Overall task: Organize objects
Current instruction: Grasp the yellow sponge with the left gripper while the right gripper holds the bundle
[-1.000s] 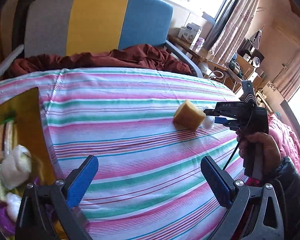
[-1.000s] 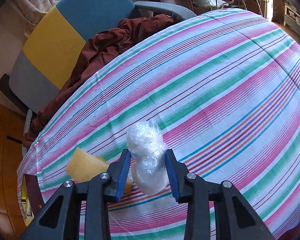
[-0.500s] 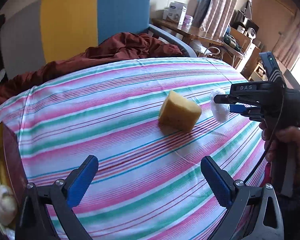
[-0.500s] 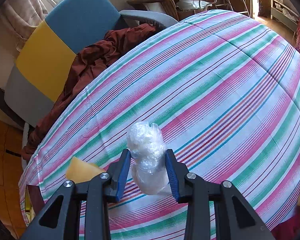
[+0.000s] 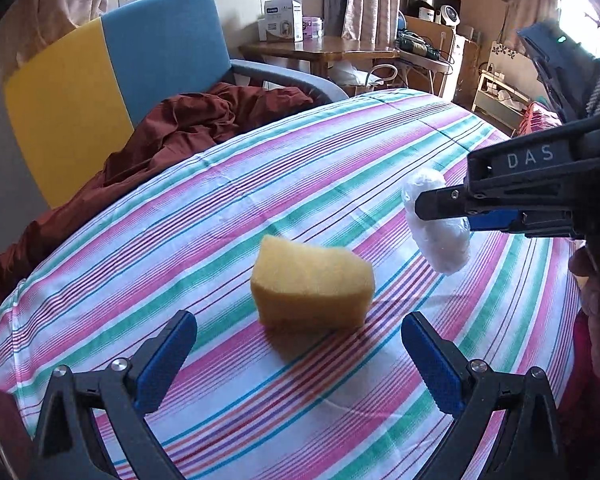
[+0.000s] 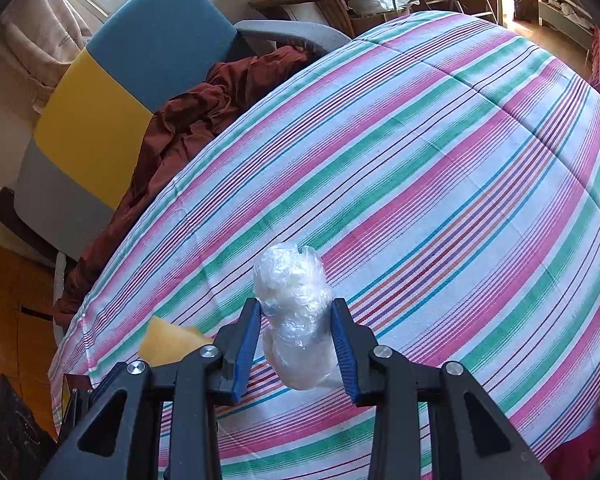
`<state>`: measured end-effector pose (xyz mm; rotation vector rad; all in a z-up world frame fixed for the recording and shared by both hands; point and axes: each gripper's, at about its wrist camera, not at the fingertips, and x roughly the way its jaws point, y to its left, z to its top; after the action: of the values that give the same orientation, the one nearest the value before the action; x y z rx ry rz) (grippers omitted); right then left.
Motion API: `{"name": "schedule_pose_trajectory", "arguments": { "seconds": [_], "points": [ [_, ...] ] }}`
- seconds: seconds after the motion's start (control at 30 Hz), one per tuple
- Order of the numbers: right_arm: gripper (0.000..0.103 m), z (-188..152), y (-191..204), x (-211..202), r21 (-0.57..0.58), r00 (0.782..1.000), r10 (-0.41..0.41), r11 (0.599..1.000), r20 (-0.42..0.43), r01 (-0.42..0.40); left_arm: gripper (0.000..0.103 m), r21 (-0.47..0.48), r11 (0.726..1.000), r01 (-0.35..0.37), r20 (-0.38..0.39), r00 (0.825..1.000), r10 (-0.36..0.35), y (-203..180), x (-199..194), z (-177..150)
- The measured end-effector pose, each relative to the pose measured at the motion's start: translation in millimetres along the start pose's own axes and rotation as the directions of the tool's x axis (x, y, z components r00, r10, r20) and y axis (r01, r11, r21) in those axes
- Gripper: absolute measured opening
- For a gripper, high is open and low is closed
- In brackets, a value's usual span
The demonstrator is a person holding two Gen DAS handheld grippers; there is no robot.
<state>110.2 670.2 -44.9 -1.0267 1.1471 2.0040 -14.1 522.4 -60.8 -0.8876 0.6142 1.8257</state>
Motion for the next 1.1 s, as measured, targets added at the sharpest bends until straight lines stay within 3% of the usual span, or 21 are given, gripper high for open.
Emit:
{"name": "schedule_pose_trajectory", "arguments": {
  "seconds": [0.23, 0.27, 0.3, 0.33, 0.37, 0.6, 0.7, 0.93, 1.03, 1.1],
  "points": [
    [0.036, -1, 2, 2, -0.010, 1.000, -0.016, 1.000, -0.014, 0.015, 0.101, -0.028, 0.999, 0.021, 0.029, 0.999, -0.020, 4, 23, 15],
    [0.036, -1, 3, 3, -0.017, 1.000, -0.025, 1.000, -0.015, 0.025, 0.093, -0.036, 0.999, 0.039, 0.023, 0.999, -0.038, 5, 28, 16],
    [0.036, 0, 3, 4, -0.023, 0.999, -0.035, 0.999, -0.017, 0.034, 0.075, -0.052, 0.997, 0.056, 0.001, 0.998, -0.056, 7, 33, 15],
    [0.036, 0, 3, 5, -0.026, 0.999, -0.040, 0.999, -0.018, 0.040, 0.071, -0.081, 0.990, 0.111, -0.029, 0.993, -0.114, 10, 39, 14],
    [0.036, 0, 3, 5, -0.029, 0.999, -0.042, 0.999, -0.021, 0.041, 0.068, -0.103, 0.987, 0.119, -0.033, 0.992, -0.123, 12, 39, 12],
    [0.036, -4, 22, 10, -0.119, 0.999, -0.010, 0.993, -0.046, 0.004, 0.067, -0.113, 0.991, 0.077, 0.021, 0.997, -0.075, 6, -9, -32],
    [0.036, -10, 35, 18, -0.184, 0.995, 0.006, 0.983, -0.096, -0.023, 0.067, -0.144, 0.989, 0.044, 0.023, 0.999, -0.041, 7, -31, -62],
    [0.036, -33, 71, 25, -0.360, 0.989, 0.035, 0.929, -0.146, -0.086, 0.067, -0.214, 0.977, -0.008, 0.037, 0.999, 0.017, 14, -79, -127],
    [0.036, -41, 84, 27, -0.420, 0.987, 0.049, 0.901, -0.153, -0.110, 0.067, -0.273, 0.962, 0.001, 0.043, 0.999, 0.011, 20, -92, -151],
    [0.036, -47, 92, 28, -0.449, 0.983, 0.067, 0.883, -0.170, -0.138, 0.066, -0.263, 0.965, -0.003, 0.060, 0.998, 0.020, 18, -96, -159]
  ]
}}
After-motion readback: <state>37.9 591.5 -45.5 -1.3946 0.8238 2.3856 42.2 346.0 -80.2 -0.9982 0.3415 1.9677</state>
